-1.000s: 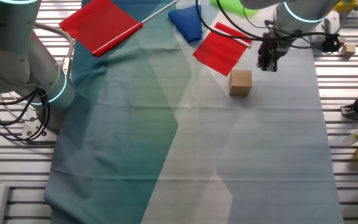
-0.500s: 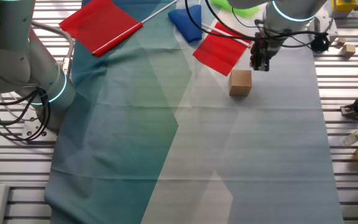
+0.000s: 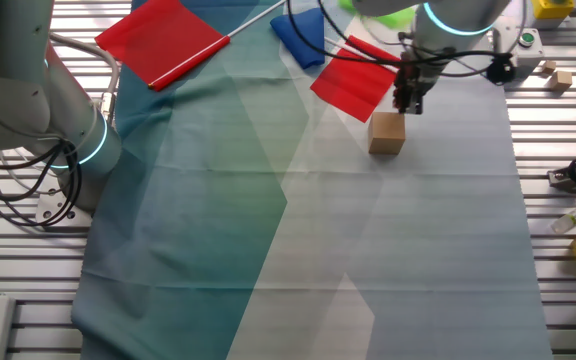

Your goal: Approach and touch the side of the small block

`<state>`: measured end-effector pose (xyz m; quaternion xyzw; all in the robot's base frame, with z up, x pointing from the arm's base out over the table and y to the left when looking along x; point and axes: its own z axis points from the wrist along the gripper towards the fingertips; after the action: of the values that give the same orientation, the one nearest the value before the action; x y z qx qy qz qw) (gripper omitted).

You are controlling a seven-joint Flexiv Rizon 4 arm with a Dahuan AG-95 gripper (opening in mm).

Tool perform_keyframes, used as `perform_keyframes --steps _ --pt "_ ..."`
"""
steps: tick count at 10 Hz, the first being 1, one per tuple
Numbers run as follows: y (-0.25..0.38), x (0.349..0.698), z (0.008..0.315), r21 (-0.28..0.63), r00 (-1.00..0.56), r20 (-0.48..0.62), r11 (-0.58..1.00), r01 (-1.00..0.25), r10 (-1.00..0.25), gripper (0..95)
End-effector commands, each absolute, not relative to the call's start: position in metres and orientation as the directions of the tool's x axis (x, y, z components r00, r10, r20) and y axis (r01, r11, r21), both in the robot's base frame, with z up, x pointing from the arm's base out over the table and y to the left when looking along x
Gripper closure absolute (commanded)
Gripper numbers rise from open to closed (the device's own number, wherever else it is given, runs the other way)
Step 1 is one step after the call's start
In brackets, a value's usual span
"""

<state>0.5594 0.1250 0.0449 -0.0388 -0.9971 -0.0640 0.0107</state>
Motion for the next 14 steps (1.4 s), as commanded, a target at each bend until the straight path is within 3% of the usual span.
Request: perform_keyframes --steps 1,14 --pt "0.1241 0.5592 0.0431 0.127 -0.997 0.022 0.989 0.074 0.072 95.0" --pt "0.1152 0.5525 0.0405 0.115 -0.999 0.007 0.992 0.051 0.051 95.0"
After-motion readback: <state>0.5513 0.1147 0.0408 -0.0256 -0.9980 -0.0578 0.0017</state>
